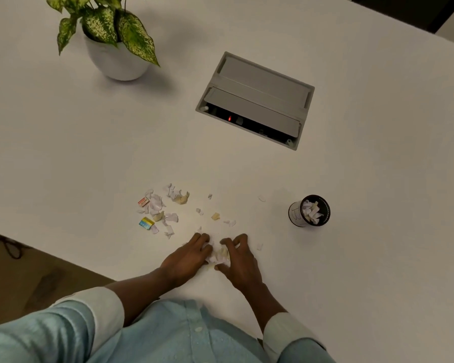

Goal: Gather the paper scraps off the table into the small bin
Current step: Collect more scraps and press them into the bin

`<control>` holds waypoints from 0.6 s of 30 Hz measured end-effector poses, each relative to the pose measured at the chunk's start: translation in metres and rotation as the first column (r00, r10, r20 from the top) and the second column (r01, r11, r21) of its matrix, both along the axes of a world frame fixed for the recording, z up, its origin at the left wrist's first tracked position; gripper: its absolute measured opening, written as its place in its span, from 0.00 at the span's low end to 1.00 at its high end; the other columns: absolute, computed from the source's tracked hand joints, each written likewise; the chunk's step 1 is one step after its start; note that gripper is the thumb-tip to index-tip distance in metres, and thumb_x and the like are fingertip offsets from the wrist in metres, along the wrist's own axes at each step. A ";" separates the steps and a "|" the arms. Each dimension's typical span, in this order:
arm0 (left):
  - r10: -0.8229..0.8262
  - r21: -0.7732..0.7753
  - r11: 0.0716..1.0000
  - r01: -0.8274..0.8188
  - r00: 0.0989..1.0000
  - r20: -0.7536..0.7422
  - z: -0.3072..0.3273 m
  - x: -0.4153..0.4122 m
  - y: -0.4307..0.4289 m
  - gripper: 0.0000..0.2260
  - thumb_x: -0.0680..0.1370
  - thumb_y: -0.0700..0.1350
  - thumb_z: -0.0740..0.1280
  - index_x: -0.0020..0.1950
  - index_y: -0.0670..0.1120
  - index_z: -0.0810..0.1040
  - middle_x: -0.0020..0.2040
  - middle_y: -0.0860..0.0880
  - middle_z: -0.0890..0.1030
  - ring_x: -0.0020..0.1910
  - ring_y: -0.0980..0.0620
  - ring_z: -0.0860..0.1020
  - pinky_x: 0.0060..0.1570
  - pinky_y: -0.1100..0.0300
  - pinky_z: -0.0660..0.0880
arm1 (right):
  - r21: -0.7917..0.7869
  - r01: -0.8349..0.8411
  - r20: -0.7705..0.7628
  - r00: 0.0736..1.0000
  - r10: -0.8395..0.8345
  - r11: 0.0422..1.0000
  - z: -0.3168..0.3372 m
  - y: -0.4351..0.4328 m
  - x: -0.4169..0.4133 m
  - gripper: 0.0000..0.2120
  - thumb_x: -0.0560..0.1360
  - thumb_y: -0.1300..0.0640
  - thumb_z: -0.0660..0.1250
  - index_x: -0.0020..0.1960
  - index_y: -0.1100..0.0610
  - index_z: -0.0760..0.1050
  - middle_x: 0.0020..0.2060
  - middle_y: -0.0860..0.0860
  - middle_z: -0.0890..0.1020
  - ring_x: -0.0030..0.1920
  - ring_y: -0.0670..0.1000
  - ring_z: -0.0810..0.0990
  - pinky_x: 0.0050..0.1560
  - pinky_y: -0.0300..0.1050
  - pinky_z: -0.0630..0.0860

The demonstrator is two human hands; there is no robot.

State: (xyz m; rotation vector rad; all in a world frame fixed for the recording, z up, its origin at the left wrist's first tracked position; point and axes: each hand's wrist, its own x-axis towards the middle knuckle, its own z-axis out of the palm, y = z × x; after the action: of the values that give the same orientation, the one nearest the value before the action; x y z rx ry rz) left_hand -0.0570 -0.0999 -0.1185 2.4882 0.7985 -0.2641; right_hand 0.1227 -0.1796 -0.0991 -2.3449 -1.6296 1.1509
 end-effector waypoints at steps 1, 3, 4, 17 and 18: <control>0.007 0.025 1.000 -0.008 0.999 0.031 0.002 -0.001 0.002 0.10 0.82 0.42 0.68 0.63 0.43 0.76 0.66 0.42 0.75 0.61 0.44 0.76 0.53 0.54 0.80 | 0.005 -0.007 -0.003 1.000 0.007 1.000 0.000 0.000 0.000 0.27 0.74 0.47 0.76 0.69 0.48 0.69 0.63 0.50 0.65 0.55 0.50 0.79 0.55 0.47 0.81; 0.005 0.066 0.998 -0.011 0.996 0.089 0.004 -0.003 0.004 0.08 0.77 0.39 0.75 0.54 0.44 0.81 0.55 0.44 0.80 0.50 0.47 0.79 0.42 0.58 0.79 | 0.033 -0.021 -0.007 1.000 0.021 0.999 -0.002 -0.001 0.001 0.20 0.77 0.48 0.72 0.65 0.50 0.73 0.60 0.50 0.68 0.53 0.50 0.79 0.53 0.46 0.80; 0.006 0.080 0.997 -0.014 0.995 0.101 0.006 -0.003 0.005 0.08 0.74 0.38 0.77 0.51 0.44 0.82 0.50 0.45 0.81 0.46 0.48 0.79 0.39 0.58 0.78 | 0.055 -0.021 -0.007 1.000 0.021 0.998 -0.003 -0.002 0.001 0.16 0.78 0.49 0.71 0.63 0.51 0.74 0.58 0.50 0.69 0.52 0.50 0.78 0.52 0.45 0.79; 0.243 -0.110 0.970 -0.218 0.912 0.331 0.044 0.048 0.019 0.03 0.77 0.34 0.73 0.49 0.41 0.84 0.47 0.45 0.82 0.44 0.44 0.80 0.42 0.50 0.79 | 0.342 0.571 -0.221 0.821 -0.527 0.746 0.007 -0.028 0.042 0.08 0.73 0.66 0.74 0.49 0.56 0.84 0.44 0.49 0.82 0.42 0.51 0.83 0.44 0.55 0.83; 0.250 -0.127 0.968 -0.217 0.898 0.364 0.051 0.060 0.020 0.03 0.77 0.34 0.73 0.49 0.40 0.84 0.47 0.45 0.81 0.44 0.45 0.80 0.41 0.50 0.78 | 0.348 0.625 -0.257 0.780 -0.570 0.699 0.012 -0.030 0.050 0.08 0.73 0.66 0.74 0.48 0.55 0.84 0.43 0.49 0.83 0.41 0.51 0.84 0.43 0.57 0.83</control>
State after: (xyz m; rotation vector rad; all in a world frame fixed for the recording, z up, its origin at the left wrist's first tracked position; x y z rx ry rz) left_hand 0.0027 -0.0795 -0.0673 2.2341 0.8869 0.2571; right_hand 0.1722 -0.2092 -0.0875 -2.1822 -0.8203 0.7018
